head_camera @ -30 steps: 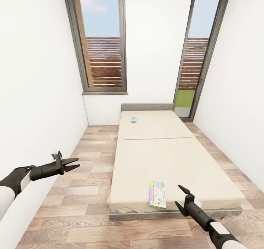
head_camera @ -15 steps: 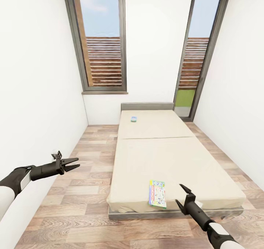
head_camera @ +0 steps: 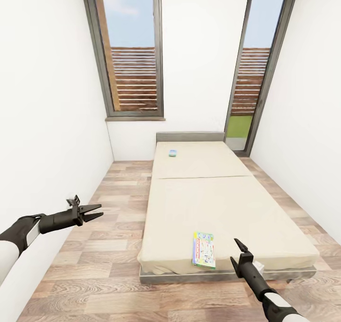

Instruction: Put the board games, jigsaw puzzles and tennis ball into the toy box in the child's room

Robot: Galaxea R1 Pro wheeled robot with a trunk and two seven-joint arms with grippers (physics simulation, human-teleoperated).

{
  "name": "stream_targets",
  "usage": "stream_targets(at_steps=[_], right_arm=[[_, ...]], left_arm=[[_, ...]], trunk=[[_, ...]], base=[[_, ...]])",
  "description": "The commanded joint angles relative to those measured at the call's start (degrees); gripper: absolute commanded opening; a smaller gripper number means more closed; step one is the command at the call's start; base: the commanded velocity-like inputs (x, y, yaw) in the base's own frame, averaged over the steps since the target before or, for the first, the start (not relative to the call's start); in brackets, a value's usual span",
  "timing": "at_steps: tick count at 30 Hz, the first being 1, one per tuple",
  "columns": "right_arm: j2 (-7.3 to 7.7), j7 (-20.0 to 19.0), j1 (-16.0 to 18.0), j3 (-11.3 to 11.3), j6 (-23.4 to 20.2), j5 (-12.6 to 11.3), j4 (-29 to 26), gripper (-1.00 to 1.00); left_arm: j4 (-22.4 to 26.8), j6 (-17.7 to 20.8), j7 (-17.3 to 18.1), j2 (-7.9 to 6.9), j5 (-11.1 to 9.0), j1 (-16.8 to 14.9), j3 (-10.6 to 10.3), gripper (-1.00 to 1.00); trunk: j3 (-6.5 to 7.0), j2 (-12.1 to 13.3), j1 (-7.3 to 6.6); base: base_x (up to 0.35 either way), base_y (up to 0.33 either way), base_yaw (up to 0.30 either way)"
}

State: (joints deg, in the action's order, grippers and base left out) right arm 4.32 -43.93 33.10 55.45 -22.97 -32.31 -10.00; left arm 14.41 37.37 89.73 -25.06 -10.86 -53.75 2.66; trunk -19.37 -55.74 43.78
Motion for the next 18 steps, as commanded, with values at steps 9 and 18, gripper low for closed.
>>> stream_targets(at_steps=[9, 18], right_arm=[[-0.01, -1.11, 0.03, -2.06, -0.52, -0.47, 0.15, 1.00], [-0.01, -1.67, 0.03, -2.60, -0.51, -0.47, 0.15, 1.00]], left_arm=[[0.01, 0.59, 0.27, 0.01, 0.31, -0.04, 0.24, 1.00], [0.01, 0.52, 0.27, 0.01, 0.31, -0.04, 0.24, 1.00]], trunk=[[-1.69, -3.67, 1.99], [-3.31, -7.28, 3.96]], base=[[0.000, 0.000, 0.000], [0.000, 0.000, 0.000]])
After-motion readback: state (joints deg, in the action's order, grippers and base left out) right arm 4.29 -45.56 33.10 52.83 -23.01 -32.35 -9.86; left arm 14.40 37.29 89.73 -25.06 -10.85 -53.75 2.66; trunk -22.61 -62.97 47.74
